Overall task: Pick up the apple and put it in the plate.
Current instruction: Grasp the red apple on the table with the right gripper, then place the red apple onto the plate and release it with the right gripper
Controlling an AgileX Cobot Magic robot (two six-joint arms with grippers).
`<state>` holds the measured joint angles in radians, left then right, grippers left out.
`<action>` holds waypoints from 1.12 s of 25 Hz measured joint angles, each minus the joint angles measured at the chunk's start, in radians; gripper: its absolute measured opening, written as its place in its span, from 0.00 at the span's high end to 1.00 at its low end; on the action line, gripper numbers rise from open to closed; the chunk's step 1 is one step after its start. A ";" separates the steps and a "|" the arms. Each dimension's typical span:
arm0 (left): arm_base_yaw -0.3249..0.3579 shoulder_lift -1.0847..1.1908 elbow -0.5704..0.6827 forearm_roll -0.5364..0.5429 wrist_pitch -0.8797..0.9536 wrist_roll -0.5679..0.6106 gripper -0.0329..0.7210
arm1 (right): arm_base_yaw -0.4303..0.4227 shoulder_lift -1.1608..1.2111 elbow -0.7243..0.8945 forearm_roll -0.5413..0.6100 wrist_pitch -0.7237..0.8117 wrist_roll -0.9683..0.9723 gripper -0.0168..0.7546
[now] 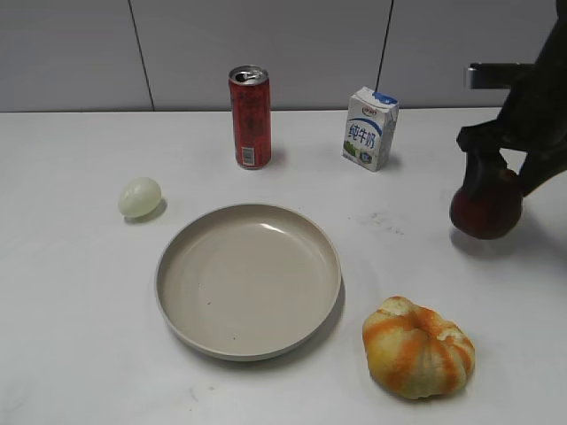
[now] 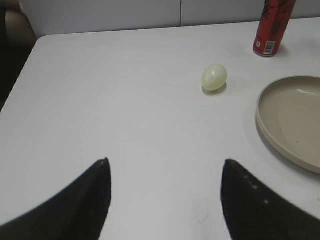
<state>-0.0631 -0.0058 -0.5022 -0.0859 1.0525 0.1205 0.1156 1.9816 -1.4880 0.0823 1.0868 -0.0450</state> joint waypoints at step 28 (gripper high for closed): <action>0.000 0.000 0.000 0.000 0.000 0.000 0.26 | 0.646 0.186 -0.196 0.011 -0.030 0.045 0.11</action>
<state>-0.0631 -0.0058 -0.5022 -0.0859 1.0525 0.1205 0.7615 2.1671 -1.6842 0.0931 1.0568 0.0000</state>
